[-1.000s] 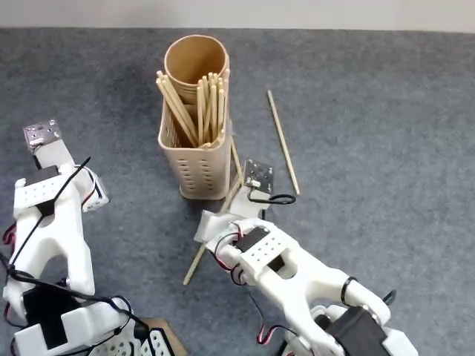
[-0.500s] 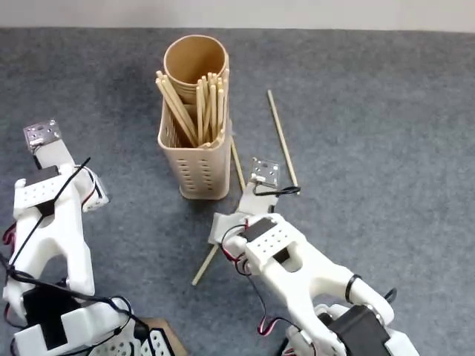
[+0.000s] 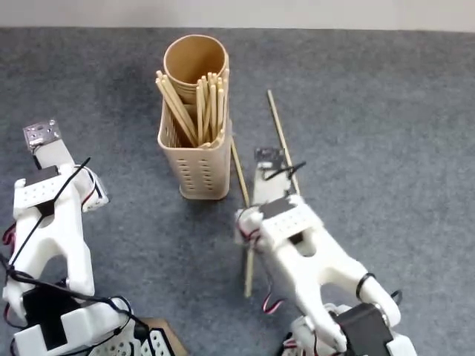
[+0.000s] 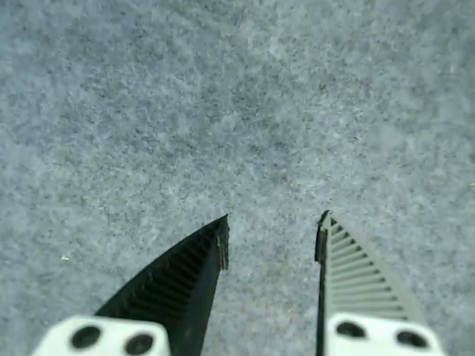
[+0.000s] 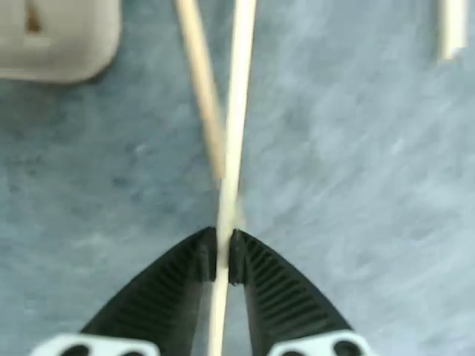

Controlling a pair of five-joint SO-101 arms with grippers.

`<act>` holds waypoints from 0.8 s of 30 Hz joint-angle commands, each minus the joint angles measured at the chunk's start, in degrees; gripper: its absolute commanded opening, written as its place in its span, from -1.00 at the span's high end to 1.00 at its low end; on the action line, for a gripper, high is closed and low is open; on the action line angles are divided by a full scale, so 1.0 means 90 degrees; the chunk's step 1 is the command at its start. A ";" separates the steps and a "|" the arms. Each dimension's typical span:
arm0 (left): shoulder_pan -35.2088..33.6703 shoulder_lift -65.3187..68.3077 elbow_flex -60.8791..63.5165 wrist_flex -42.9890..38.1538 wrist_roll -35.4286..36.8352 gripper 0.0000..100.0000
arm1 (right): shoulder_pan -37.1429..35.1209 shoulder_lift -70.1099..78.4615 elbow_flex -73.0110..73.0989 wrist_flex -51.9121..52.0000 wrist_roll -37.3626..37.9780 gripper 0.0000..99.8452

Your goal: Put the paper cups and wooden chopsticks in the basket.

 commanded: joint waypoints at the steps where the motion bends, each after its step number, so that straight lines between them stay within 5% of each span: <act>1: -0.0034 -0.0054 -0.0024 -0.0020 0.0059 0.58 | 0.0737 -0.0210 -0.0376 -0.0122 0.1719 0.99; 7: -0.0034 -0.0054 -0.0024 -0.0020 0.0059 0.58 | 0.1441 -0.0200 -0.0571 -0.1587 0.3302 0.99; 16: 0.0034 -0.0054 -0.0024 -0.0020 0.0059 0.58 | 0.1431 0.0034 -0.0630 -0.2847 0.3399 0.99; 24: 0.0034 -0.0054 -0.0024 -0.0020 0.0059 0.58 | 0.1460 0.2672 -0.3013 -0.2125 0.4005 0.99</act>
